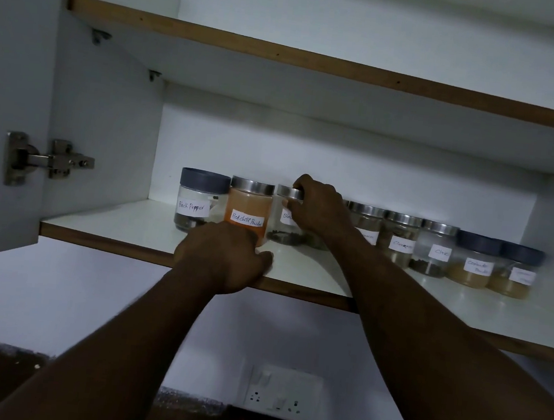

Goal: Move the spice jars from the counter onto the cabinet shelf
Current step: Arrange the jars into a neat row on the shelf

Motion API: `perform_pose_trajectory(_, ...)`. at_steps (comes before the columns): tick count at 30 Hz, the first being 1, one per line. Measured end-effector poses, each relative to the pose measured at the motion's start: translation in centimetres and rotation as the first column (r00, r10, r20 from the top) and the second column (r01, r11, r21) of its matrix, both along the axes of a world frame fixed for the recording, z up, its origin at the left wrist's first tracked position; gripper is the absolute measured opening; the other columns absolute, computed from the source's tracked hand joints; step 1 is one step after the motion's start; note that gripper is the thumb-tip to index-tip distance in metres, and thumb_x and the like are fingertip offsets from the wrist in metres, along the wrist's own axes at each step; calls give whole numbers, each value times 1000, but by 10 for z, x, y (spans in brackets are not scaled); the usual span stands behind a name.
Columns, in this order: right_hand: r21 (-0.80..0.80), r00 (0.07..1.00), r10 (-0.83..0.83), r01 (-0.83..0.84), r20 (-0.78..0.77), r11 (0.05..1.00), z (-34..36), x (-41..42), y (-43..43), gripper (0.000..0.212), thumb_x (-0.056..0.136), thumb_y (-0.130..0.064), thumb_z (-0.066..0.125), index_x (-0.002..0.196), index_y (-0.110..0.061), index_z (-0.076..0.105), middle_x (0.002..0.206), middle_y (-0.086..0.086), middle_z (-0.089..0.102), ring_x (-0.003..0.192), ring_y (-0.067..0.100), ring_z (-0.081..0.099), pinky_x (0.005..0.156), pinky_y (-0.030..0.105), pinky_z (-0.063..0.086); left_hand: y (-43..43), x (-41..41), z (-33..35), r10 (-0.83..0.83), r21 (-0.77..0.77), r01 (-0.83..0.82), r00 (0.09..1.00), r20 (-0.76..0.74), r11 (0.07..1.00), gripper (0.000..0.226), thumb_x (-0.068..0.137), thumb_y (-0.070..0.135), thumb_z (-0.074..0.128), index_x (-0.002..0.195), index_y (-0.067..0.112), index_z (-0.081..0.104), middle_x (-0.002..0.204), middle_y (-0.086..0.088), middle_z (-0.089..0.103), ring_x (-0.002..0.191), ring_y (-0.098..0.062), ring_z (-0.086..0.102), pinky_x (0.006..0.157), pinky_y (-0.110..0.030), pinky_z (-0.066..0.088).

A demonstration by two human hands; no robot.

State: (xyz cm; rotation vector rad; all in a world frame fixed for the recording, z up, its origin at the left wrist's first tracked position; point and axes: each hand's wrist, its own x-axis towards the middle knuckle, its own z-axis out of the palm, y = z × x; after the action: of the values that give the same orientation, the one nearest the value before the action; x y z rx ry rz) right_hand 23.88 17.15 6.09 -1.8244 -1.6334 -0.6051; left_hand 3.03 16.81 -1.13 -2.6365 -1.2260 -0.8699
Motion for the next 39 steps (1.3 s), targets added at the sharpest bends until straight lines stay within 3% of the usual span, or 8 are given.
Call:
perform_pose_trajectory(9, -32, 997, -75, 75, 21, 997, 0, 7, 22, 36, 94, -36, 65, 123, -19, 54, 108, 11, 71, 96, 32, 65, 75, 36, 48, 1, 1, -1, -1, -1, 1, 999, 37, 1000, 48, 92, 69, 43, 85, 26, 63, 77, 7, 59, 81, -14, 60, 70, -31, 50)
perform_pose_trajectory(15, -47, 992, -112, 115, 62, 992, 1, 6, 25, 37, 95, -37, 63, 124, -17, 53, 110, 12, 71, 101, 35, 66, 83, 41, 53, 0, 0, 1, 5, -26, -4, 999, 40, 1000, 48, 91, 70, 43, 86, 26, 62, 80, 5, 60, 83, -16, 61, 75, -35, 55)
perform_pose_trajectory(20, 21, 998, -65, 65, 6, 998, -5, -1, 12, 67, 97, -47, 63, 153, -19, 40, 154, 9, 49, 132, 31, 55, 106, 45, 47, -3, -1, 3, -4, -33, 6, 998, 60, 999, 46, 90, 68, 46, 87, 25, 63, 83, 4, 61, 85, -17, 61, 76, -35, 55)
perform_pose_trajectory(25, 310, 983, 185, -179, 11, 934, 14, -40, -11, 46, 99, -56, 54, 131, -24, 61, 131, -4, 68, 118, 16, 64, 98, 38, 51, 2, 0, 1, -4, -76, 9, 998, 63, 997, 47, 87, 69, 47, 90, 26, 64, 87, 2, 63, 88, -19, 62, 83, -39, 57)
perform_pose_trajectory(28, 207, 965, 237, -256, 116, 944, 16, -68, -20, 34, 91, -58, 58, 108, -30, 68, 109, -12, 73, 98, 12, 67, 84, 35, 53, 9, -1, 7, -54, -143, 66, 995, 83, 988, 50, 84, 70, 55, 105, 27, 68, 102, 2, 69, 97, -19, 63, 88, -40, 56)
perform_pose_trajectory(31, 64, 968, 175, -189, 177, 980, 10, -78, -20, 30, 85, -49, 68, 109, -32, 64, 107, -9, 70, 95, 17, 65, 79, 36, 53, 21, -19, 10, -113, -176, 140, 982, 153, 974, 47, 86, 63, 65, 118, 29, 69, 112, 3, 72, 94, -14, 61, 84, -30, 49)
perform_pose_trajectory(35, 90, 978, 169, -181, 124, 979, 0, -75, -13, 27, 89, -39, 70, 112, -27, 61, 108, -4, 70, 92, 18, 65, 76, 35, 54, 42, -61, -5, 95, 32, -96, 995, 40, 995, 59, 90, 73, 34, 126, 38, 67, 112, 5, 72, 95, -15, 64, 76, -30, 49)
perform_pose_trajectory(39, 38, 987, 149, -151, 61, 988, 5, -73, 1, 27, 90, -33, 72, 113, -23, 61, 110, 1, 71, 95, 21, 67, 78, 38, 58, 48, -74, -5, 115, 74, -118, 992, 45, 990, 58, 88, 70, 30, 123, 42, 67, 98, 7, 70, 79, -11, 55, 62, -26, 40)
